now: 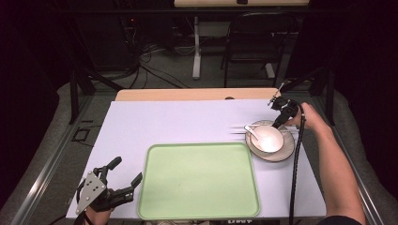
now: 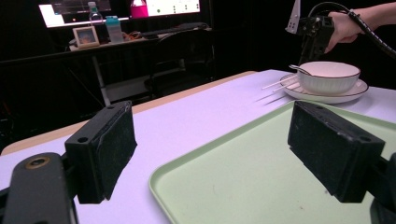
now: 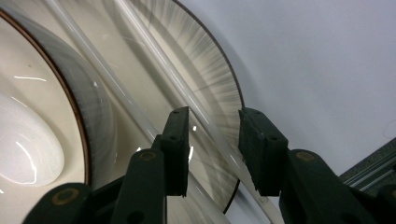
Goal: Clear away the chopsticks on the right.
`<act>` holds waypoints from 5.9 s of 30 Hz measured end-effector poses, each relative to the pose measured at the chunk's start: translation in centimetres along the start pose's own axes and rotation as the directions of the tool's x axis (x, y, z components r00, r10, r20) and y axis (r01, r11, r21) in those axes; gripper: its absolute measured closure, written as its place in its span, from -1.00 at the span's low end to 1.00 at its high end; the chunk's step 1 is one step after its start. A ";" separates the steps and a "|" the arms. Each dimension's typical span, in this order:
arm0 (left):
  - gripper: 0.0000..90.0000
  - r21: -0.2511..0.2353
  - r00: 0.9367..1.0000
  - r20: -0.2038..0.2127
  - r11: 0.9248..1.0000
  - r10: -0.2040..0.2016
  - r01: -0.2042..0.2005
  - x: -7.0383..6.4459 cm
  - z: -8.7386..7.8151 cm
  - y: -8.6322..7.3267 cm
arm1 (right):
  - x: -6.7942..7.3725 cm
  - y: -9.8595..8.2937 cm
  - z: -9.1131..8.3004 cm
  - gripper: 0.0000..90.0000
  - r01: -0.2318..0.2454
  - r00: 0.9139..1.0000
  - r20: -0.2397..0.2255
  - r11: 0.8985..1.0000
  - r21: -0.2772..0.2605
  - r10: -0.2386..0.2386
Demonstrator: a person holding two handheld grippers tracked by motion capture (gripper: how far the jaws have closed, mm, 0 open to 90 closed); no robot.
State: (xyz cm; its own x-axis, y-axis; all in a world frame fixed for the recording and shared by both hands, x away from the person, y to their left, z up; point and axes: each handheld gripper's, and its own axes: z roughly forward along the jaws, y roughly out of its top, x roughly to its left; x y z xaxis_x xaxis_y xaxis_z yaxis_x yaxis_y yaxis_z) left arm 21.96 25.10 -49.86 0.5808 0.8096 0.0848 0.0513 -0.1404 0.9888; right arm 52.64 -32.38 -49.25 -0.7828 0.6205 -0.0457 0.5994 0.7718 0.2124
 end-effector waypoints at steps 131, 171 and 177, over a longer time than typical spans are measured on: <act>-0.66 -0.001 1.000 0.008 1.000 0.007 -0.007 -0.2 -0.1 0.1 | 23.7 -5.6 -4.0 0.87 -0.276 0.961 -0.050 0.942 -0.193 0.272; -0.66 -0.010 1.000 0.010 1.000 0.007 -0.006 -0.2 -0.2 0.1 | 27.7 -4.1 1.1 0.03 -0.314 0.947 -0.007 0.926 -0.207 0.320; -0.66 -0.006 1.000 0.010 1.000 0.007 -0.007 -0.2 -0.2 0.1 | 26.3 -5.3 -0.8 -0.51 -0.191 0.976 0.062 0.956 -0.224 0.210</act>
State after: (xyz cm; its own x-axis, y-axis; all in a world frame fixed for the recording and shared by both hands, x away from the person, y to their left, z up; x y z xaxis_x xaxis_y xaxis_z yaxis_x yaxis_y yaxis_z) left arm 21.69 25.06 -49.75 0.5890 0.8030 0.0908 0.0426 -0.1430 0.9888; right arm 28.71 -20.26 -50.77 -0.6276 0.7761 -0.0610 0.6851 0.5878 0.4302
